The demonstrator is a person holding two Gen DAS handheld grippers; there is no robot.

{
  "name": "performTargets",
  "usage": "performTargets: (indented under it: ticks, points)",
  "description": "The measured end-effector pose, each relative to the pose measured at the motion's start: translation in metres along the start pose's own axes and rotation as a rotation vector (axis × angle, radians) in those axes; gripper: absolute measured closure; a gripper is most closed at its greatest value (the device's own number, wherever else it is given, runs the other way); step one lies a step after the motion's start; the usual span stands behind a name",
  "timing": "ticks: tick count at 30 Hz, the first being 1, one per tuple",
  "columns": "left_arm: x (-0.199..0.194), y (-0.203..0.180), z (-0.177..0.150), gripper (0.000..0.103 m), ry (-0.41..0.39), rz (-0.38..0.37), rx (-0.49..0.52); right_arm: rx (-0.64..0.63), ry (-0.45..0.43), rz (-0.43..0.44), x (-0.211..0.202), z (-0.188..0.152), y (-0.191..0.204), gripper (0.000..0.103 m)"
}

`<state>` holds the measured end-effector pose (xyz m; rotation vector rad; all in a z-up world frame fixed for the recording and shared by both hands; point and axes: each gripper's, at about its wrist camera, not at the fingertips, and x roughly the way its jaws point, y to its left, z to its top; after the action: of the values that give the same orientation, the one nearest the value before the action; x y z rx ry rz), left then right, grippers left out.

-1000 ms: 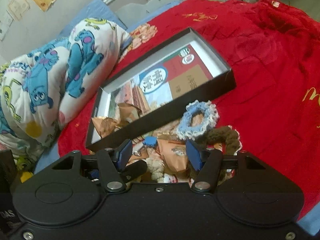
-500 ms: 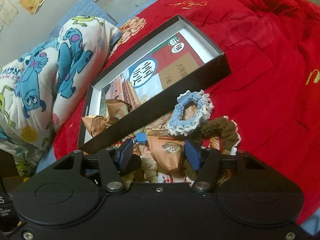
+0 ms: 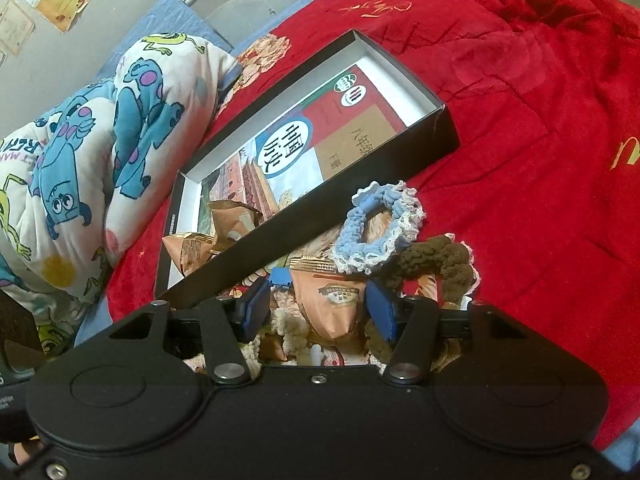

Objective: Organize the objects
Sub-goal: 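Move both grippers back down to the candy pile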

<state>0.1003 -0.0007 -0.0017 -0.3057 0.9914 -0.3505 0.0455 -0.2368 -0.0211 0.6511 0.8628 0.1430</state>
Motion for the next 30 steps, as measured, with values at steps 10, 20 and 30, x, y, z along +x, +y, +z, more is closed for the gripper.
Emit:
performTargets:
  ticks: [10,20,30]
  points:
    - [0.016,-0.003,-0.002,0.056,0.007,0.037,0.018,-0.005,0.006,-0.007,0.004,-0.001,0.000,0.050]
    - [0.008,-0.032,-0.036,0.049,-0.043,0.157,0.240,0.002,0.007,-0.009,0.005,0.001,-0.001,0.051]
    - [-0.010,-0.036,-0.042,0.055,-0.056,0.182,0.259,0.019,0.007,0.004,0.004,0.002,-0.004,0.051]
